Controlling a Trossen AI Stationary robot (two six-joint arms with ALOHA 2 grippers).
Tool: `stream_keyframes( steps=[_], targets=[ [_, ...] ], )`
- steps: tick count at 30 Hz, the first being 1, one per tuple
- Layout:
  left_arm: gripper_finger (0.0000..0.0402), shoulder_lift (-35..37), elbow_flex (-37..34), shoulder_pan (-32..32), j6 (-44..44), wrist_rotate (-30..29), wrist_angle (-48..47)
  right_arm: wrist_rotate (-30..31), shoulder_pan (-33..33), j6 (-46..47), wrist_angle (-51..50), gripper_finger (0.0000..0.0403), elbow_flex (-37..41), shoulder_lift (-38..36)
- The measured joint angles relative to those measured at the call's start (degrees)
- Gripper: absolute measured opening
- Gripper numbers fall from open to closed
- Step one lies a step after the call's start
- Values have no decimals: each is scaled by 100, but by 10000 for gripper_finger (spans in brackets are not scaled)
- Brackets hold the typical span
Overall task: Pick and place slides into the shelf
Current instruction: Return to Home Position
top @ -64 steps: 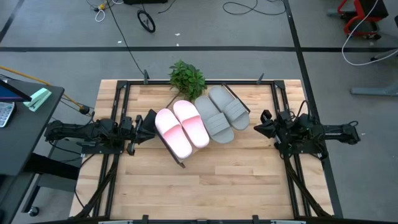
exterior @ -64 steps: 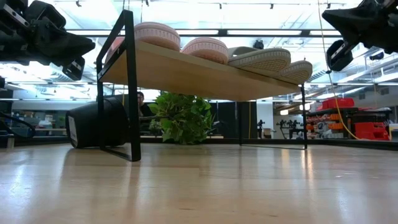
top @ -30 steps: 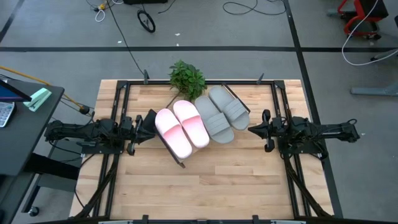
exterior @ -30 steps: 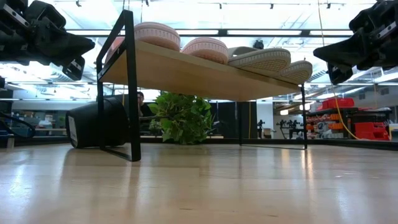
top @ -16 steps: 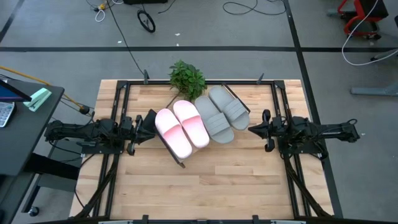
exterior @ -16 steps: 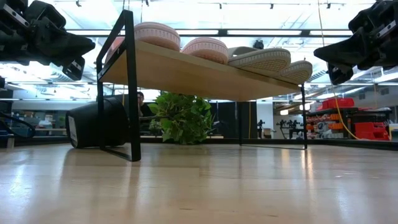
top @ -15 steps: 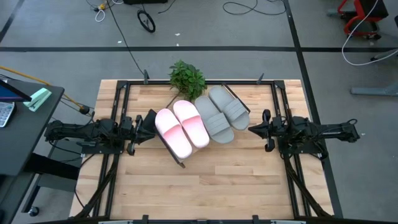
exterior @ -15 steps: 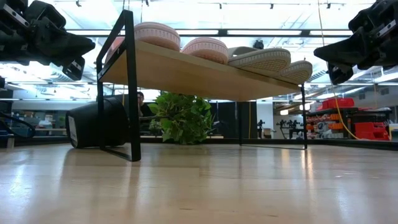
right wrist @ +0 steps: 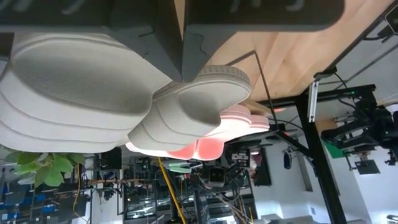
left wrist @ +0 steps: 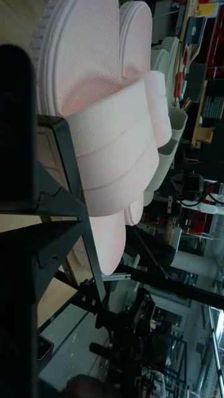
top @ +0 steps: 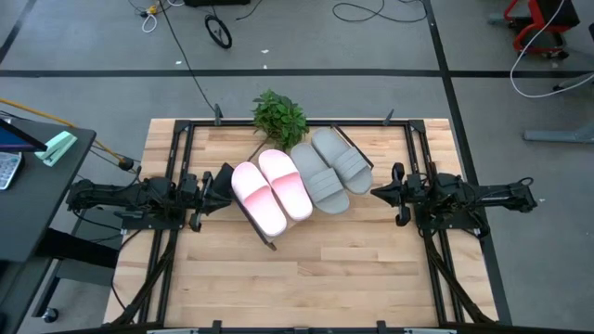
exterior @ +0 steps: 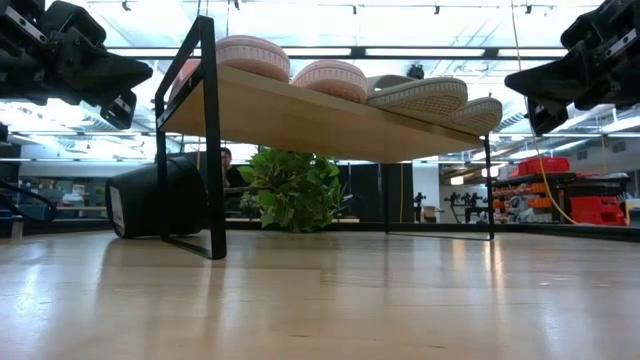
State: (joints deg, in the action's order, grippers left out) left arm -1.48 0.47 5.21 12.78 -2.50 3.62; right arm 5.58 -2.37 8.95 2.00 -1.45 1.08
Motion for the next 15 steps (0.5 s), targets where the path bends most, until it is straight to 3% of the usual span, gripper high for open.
stream_keyframes(
  steps=[3,6,8,15],
  targets=[
    [33,0,0,0,0,0,-2,195,3,259,75,14,-6,2],
    [38,0,0,-2,0,0,-2,1501,63,1367,343,15,-22,-9],
    [40,0,0,0,-1,0,0,1820,71,1792,243,16,-19,2],
    [32,0,0,0,0,0,0,1899,81,1910,184,15,-17,2]
  ],
)
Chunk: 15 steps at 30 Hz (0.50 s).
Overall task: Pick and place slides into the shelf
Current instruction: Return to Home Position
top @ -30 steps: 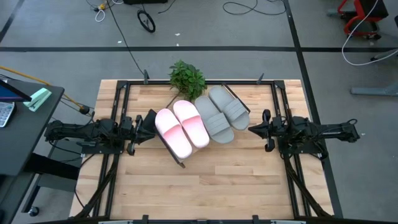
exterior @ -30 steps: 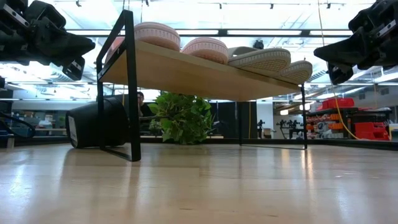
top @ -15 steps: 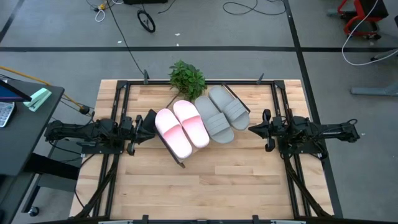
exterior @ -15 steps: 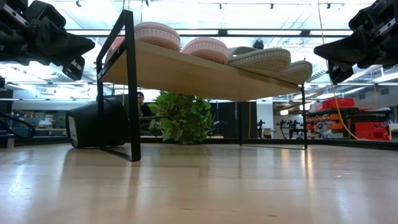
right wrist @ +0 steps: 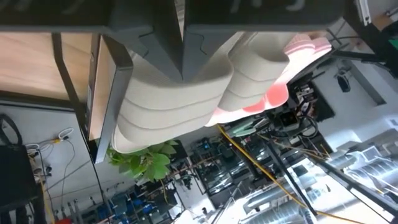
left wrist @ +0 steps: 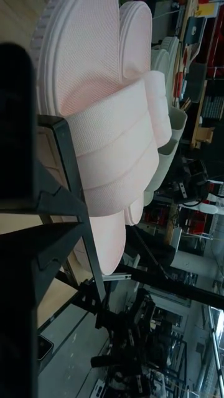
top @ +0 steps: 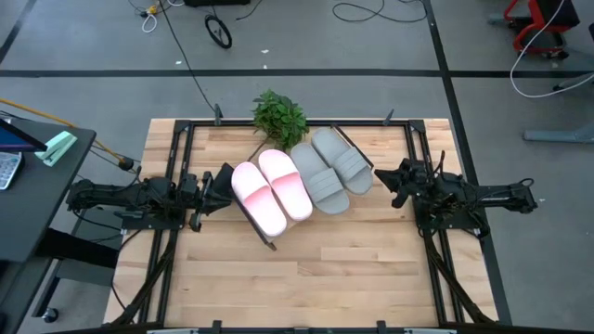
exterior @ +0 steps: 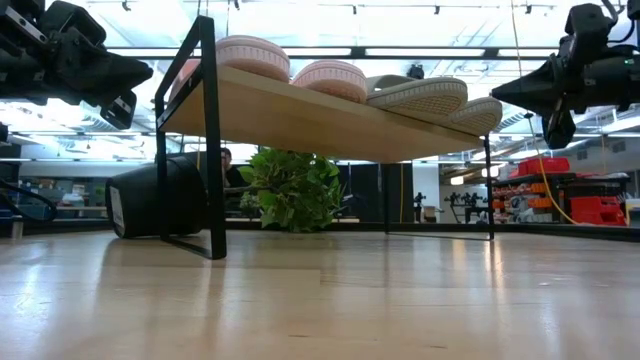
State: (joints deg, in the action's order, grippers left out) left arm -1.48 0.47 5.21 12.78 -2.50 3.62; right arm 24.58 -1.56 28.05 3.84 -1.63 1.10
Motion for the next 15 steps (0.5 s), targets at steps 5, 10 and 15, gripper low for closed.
stream_keyframes(
  steps=[5,10,15],
  targets=[
    [24,0,0,-1,-2,0,-2,0,0,-3,-2,14,0,0],
    [26,0,0,-2,0,0,0,0,0,-7,-2,14,0,0],
    [36,0,0,0,-2,0,-1,0,0,-11,-2,14,0,0]
  ],
)
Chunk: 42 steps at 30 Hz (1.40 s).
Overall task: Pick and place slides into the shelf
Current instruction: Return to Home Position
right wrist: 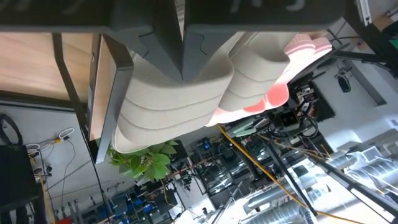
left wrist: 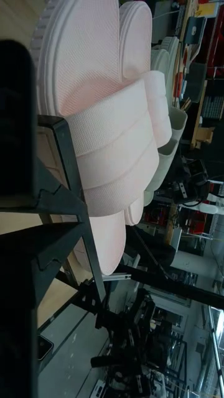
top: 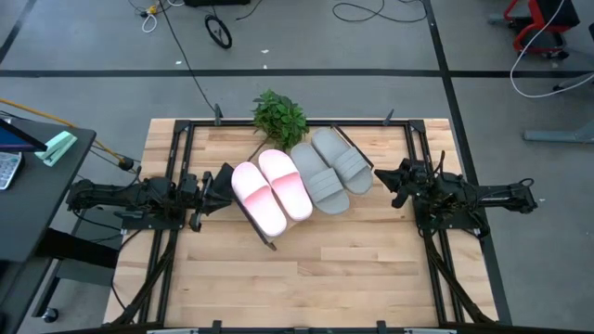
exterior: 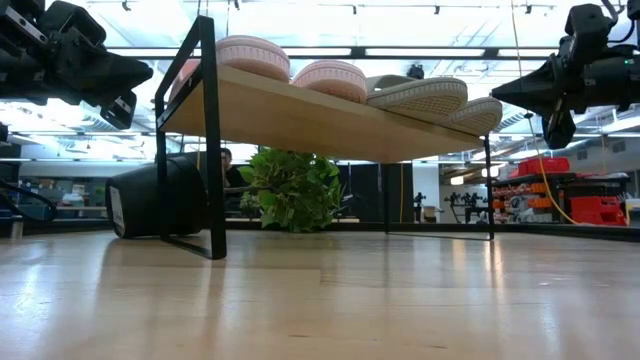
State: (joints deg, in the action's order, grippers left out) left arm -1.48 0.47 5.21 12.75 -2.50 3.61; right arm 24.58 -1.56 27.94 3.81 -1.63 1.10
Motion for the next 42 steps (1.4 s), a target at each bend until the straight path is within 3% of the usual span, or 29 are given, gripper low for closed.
stream_keyframes(
  steps=[19,32,42],
  targets=[
    [23,0,-1,0,0,0,-1,0,0,-2,0,14,2,0],
    [40,0,-1,0,0,0,0,0,0,-2,0,14,2,0],
    [25,0,0,0,0,0,1,1,-2,-2,0,14,2,-1]
  ],
)
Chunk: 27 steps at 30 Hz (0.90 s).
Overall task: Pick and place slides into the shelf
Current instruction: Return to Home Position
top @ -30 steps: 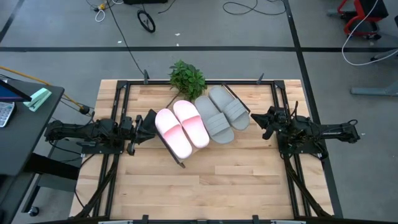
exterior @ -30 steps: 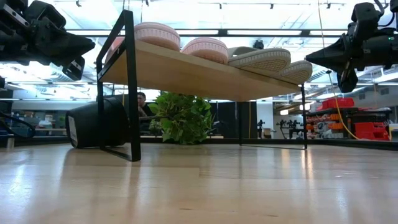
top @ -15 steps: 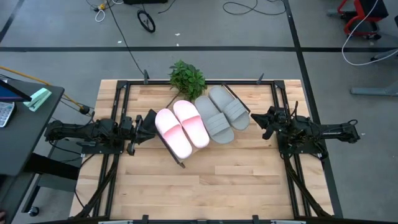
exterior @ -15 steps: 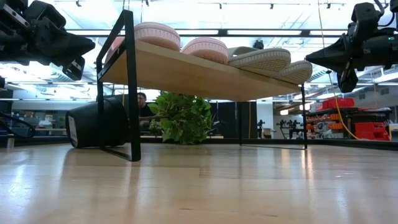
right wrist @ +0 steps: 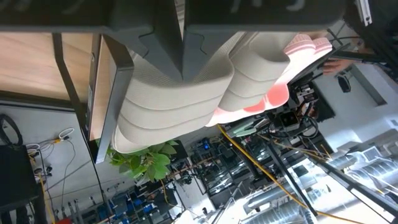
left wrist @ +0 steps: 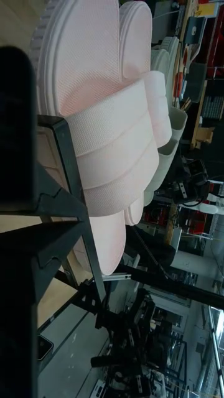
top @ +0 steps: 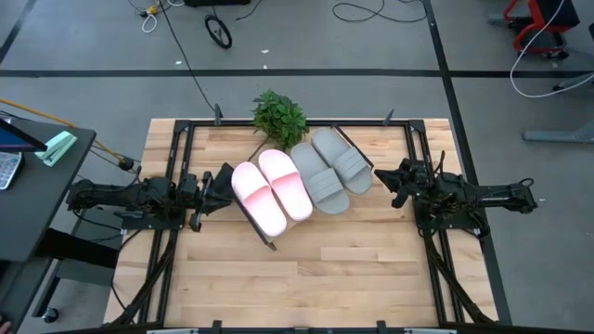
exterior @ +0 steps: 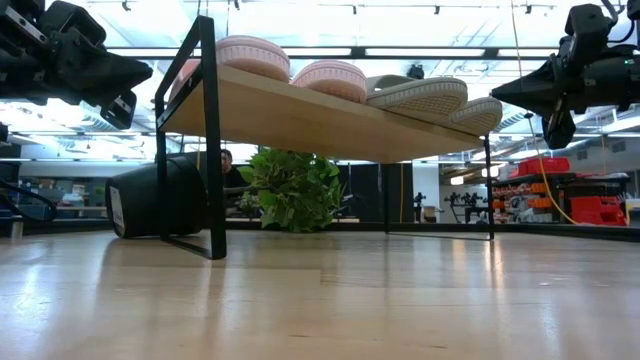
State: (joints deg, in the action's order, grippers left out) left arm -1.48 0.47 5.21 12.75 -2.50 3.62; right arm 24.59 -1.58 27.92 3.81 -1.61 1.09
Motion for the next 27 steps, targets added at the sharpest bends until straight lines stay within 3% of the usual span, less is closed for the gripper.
stream_keyframes(
  steps=[16,27],
  targets=[
    [40,0,0,-2,2,0,-2,0,0,0,0,14,0,0],
    [25,0,0,0,2,0,-2,-1,-1,0,0,14,2,0]
  ],
)
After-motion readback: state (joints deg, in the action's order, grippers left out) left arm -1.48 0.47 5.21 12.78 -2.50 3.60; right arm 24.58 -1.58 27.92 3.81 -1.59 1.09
